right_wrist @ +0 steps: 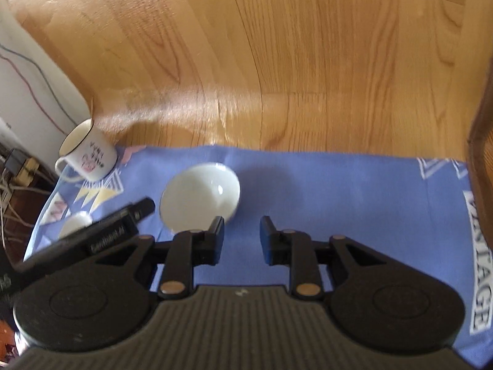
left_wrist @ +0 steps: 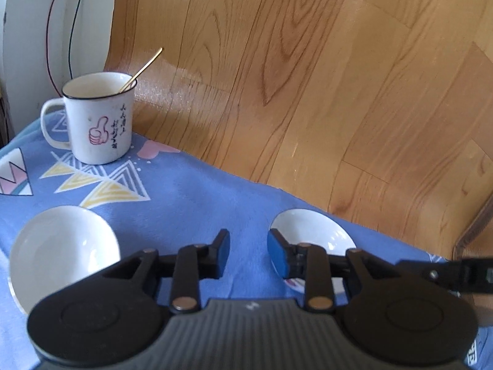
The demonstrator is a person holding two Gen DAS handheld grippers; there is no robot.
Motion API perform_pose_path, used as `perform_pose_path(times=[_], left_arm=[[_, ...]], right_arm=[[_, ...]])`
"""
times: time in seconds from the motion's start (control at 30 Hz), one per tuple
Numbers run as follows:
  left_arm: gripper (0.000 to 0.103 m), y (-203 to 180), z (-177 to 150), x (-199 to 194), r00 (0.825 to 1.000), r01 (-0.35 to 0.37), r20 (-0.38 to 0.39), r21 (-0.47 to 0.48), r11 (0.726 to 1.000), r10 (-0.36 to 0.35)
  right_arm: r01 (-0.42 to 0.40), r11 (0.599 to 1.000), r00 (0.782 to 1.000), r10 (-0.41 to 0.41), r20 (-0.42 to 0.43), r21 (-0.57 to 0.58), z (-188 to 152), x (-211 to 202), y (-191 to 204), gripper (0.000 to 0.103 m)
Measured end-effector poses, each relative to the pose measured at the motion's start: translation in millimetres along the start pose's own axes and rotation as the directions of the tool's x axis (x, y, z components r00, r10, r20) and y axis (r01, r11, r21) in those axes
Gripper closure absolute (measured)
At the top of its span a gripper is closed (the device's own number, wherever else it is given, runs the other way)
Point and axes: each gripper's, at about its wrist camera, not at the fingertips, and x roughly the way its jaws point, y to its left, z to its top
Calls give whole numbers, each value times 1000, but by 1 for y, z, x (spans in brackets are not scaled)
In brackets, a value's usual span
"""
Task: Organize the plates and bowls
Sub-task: 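Grasp a white bowl rim with the left tool while the right tool grips another bowl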
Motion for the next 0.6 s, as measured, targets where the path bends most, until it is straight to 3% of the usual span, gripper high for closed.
perform_pose_path(times=[0.53, 0.6], left_arm=[[74, 18, -1, 39, 986, 115, -104, -113, 987, -127], [79, 19, -2, 40, 984, 130, -107, -120, 984, -143]], right_arm=[[-8, 1000, 997, 7, -75, -6, 22, 67, 0, 74], [-15, 1000, 996, 14, -83, -4, 20, 72, -1, 88]])
